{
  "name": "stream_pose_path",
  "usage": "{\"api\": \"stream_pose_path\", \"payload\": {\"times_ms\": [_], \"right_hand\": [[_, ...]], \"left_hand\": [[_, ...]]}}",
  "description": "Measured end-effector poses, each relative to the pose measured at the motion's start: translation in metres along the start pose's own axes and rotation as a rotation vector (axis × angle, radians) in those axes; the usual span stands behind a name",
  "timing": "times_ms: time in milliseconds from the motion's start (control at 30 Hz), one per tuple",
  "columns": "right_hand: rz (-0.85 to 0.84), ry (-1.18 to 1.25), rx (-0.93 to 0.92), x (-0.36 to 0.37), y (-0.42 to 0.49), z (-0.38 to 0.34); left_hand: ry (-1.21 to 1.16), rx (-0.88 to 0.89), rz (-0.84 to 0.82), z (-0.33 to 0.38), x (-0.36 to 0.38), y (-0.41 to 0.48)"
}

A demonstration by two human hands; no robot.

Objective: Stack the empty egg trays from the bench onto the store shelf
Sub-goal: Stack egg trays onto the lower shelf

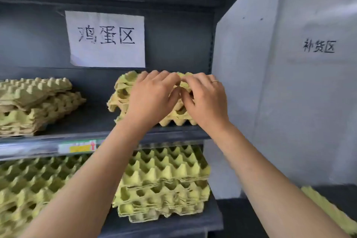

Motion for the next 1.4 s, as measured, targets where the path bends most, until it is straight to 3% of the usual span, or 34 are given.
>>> {"api": "stream_pose_path", "payload": {"times_ms": [333,733,1067,1400], "right_hand": [[-0.244,-0.347,0.232,-0.101,-0.093,0.203],[-0.654,-0.690,0.448,-0.162,-0.206,0.408],[-0.912,-0.709,0.629,-0.220,-0.309,0.552],[-1.247,-0.500,0.898,-0.242,-0.418,0.688]], "left_hand": [[-0.321,0.164,-0.150,0.186,0.139,0.008],[-0.642,0.224,-0.433,0.360,0.340,-0.007],[-0.653,0.249,-0.701,0.489,0.456,-0.058],[-0.525,0.035,-1.151,0.575,0.541,-0.140]]}}
Point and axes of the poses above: each hand's wrist, its own y-axis towards the middle knuckle, its own x-axis out of the palm, z = x × y, the point moved 2 cm from there along y, towards the middle knuckle, and after that the axes turned 10 degrees about z, right-handed, at the moved point
